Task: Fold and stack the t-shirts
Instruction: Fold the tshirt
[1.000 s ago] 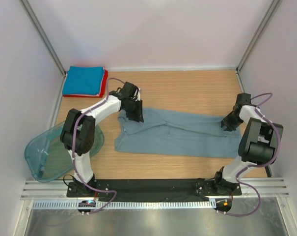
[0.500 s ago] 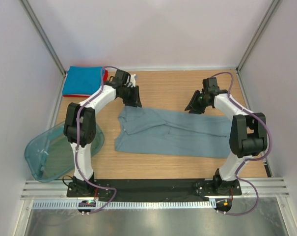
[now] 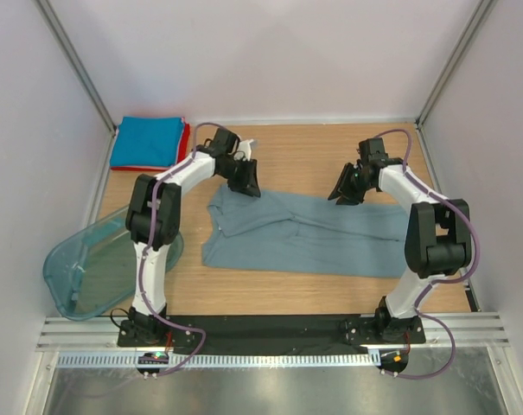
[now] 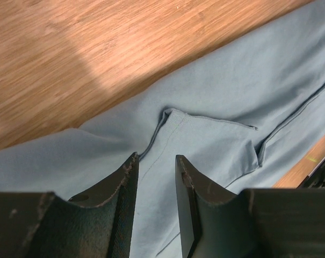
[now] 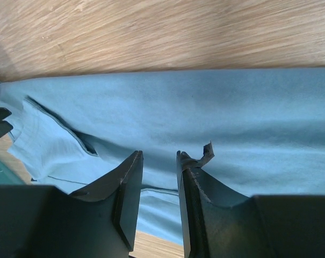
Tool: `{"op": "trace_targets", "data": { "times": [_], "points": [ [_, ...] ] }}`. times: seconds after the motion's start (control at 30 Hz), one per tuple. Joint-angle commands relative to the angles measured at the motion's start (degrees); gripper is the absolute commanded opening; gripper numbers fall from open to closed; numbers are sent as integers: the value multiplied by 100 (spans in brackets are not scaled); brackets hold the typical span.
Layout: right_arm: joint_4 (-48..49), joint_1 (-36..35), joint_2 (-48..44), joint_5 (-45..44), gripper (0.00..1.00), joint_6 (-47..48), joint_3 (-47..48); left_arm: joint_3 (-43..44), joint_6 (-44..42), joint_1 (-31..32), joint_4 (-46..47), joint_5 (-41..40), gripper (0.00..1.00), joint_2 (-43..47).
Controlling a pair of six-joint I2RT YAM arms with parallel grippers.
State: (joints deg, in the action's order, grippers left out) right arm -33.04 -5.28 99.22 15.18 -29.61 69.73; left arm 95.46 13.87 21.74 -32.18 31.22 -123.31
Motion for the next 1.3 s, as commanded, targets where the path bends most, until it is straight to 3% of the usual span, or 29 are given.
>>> {"op": "trace_targets", "data": {
  "times": [0.0, 0.73, 0.8, 0.97, 1.1, 1.27],
  "points": [
    [-133, 1, -342, -68, 39, 174, 40, 245, -165, 41, 90, 42, 35, -176],
    [-106, -8, -491, -217, 39, 174, -74, 8, -235, 120, -16, 183, 27, -229],
    [-124, -8, -553, -243, 39, 183, -92, 16, -244, 120, -16, 174, 24, -211],
    [-273, 0, -658, -375, 39, 183, -74, 17, -96, 147, -25, 138, 1, 148],
    [-659, 1, -754, -655, 39, 157, -39, -272, 220, 278, -25, 209, 0, 656],
    [-1239, 1, -1000, -842, 39, -27, -301, -967, 414, 900, -42, 121, 0, 1343]
  ]
}}
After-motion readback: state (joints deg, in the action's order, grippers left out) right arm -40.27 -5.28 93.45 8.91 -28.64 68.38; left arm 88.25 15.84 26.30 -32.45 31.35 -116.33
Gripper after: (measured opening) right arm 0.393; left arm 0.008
